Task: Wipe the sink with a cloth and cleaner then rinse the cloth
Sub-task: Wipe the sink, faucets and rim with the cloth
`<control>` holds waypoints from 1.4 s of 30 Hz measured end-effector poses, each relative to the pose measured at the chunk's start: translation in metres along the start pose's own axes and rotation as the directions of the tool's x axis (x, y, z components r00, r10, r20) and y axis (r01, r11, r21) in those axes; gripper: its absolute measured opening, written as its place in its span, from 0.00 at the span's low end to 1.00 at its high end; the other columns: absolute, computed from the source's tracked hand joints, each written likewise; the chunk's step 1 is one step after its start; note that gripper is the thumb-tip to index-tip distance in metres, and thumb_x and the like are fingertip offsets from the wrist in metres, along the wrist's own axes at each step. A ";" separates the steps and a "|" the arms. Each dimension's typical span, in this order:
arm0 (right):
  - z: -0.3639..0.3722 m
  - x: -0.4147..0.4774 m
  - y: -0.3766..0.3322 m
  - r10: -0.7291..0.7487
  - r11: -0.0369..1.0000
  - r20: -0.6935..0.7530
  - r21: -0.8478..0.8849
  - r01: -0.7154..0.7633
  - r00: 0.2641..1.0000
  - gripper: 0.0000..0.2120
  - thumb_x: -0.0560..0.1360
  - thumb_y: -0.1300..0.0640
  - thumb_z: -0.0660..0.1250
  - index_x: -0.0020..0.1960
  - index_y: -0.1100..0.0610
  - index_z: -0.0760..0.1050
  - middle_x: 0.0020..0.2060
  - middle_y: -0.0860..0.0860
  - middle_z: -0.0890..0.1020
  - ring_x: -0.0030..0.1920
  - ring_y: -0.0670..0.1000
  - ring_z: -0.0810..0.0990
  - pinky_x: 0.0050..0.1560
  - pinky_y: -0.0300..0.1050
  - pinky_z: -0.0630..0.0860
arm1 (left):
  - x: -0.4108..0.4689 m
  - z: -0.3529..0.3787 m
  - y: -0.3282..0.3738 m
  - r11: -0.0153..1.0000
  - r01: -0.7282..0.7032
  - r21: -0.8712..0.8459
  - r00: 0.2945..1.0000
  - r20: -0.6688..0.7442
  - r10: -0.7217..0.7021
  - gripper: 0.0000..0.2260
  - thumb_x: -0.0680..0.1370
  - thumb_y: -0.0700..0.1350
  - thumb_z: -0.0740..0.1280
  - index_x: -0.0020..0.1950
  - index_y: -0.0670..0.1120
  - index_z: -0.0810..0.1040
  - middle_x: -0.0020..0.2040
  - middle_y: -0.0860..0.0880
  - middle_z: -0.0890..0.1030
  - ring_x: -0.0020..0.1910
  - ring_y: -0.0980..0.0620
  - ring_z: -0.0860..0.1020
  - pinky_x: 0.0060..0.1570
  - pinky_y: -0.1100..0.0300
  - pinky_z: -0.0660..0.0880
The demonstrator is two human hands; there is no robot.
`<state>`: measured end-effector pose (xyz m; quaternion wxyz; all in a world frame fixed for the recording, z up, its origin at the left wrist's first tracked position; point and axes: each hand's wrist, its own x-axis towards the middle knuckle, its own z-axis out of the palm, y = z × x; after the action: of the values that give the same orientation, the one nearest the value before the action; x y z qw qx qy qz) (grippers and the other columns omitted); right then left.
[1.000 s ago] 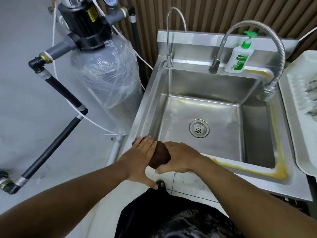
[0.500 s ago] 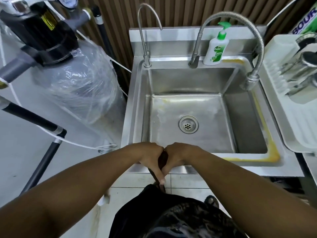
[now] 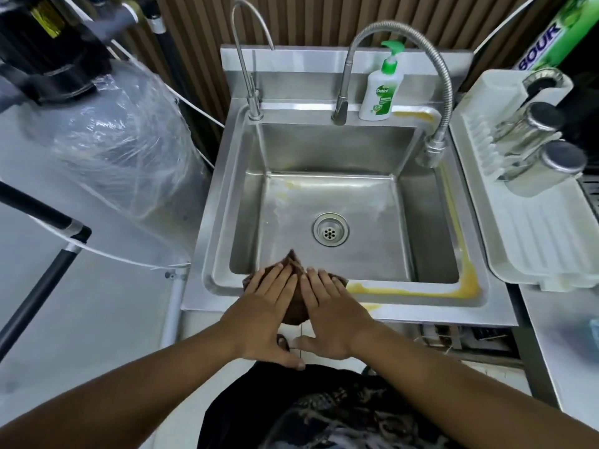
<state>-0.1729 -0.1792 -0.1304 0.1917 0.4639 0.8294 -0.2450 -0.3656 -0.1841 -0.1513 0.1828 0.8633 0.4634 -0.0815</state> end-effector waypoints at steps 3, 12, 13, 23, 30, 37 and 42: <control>0.004 -0.016 0.011 -0.024 0.999 -0.007 -0.022 0.024 1.000 0.49 0.78 0.31 0.55 0.81 0.61 0.36 0.80 0.58 0.37 0.80 0.56 0.34 0.78 0.53 0.35 | -0.005 0.005 0.019 1.000 -0.009 -0.017 0.999 -0.040 0.008 0.62 0.62 0.83 0.59 0.82 0.43 0.50 0.83 0.44 0.50 0.81 0.47 0.41 0.79 0.46 0.42; 0.009 -0.069 0.066 0.142 0.971 0.066 -0.205 -0.126 0.988 0.54 0.75 0.29 0.57 0.80 0.64 0.36 0.80 0.61 0.39 0.80 0.59 0.36 0.79 0.56 0.35 | 0.050 0.011 0.100 0.997 -0.077 0.026 0.997 0.004 0.077 0.64 0.62 0.84 0.56 0.82 0.40 0.47 0.83 0.43 0.45 0.80 0.46 0.35 0.78 0.45 0.37; 0.010 -0.074 0.074 0.160 0.969 0.076 -0.202 -0.142 0.984 0.54 0.75 0.29 0.57 0.80 0.64 0.36 0.80 0.61 0.38 0.80 0.59 0.36 0.79 0.56 0.35 | 0.056 0.011 0.109 0.996 -0.083 0.026 0.997 0.013 0.082 0.65 0.61 0.84 0.57 0.82 0.40 0.46 0.83 0.42 0.44 0.80 0.46 0.35 0.78 0.44 0.37; 0.013 -0.050 0.038 0.547 0.784 -0.068 0.390 -0.483 0.834 0.41 0.77 0.37 0.38 0.81 0.62 0.41 0.80 0.65 0.44 0.79 0.65 0.41 0.78 0.59 0.39 | 0.065 -0.022 0.051 0.812 0.049 -0.581 0.970 -0.166 -0.177 0.23 0.79 0.46 0.58 0.74 0.44 0.70 0.74 0.46 0.71 0.74 0.49 0.67 0.73 0.62 0.59; 0.039 0.011 -0.037 0.662 0.718 -0.208 0.453 -0.529 0.720 0.35 0.78 0.41 0.52 0.70 0.67 0.73 0.70 0.70 0.71 0.71 0.70 0.69 0.70 0.64 0.56 | 0.084 0.000 0.006 0.767 0.341 -0.544 0.853 -0.164 -0.496 0.17 0.82 0.42 0.58 0.71 0.47 0.74 0.69 0.48 0.77 0.67 0.45 0.74 0.64 0.50 0.72; 0.049 -0.019 0.033 0.819 0.570 -0.241 0.446 -0.690 0.520 0.38 0.81 0.37 0.42 0.72 0.64 0.72 0.71 0.66 0.72 0.71 0.68 0.71 0.68 0.68 0.66 | 0.078 0.001 -0.005 0.745 0.223 -0.629 0.854 -0.242 -0.460 0.13 0.70 0.34 0.60 0.32 0.49 0.77 0.35 0.47 0.80 0.42 0.42 0.77 0.42 0.52 0.72; 0.039 0.001 0.005 0.847 0.526 -0.217 0.471 -0.708 0.486 0.40 0.77 0.38 0.40 0.79 0.63 0.58 0.79 0.64 0.56 0.79 0.65 0.52 0.76 0.60 0.40 | 0.083 0.002 -0.004 0.806 0.217 -0.550 0.916 -0.171 -0.363 0.08 0.66 0.37 0.55 0.30 0.43 0.72 0.31 0.44 0.77 0.35 0.39 0.75 0.34 0.49 0.69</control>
<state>-0.1652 -0.1992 -0.1636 0.0211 0.8573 0.4910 -0.1534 -0.3229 -0.1188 -0.1802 0.3300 0.7022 0.6158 0.1370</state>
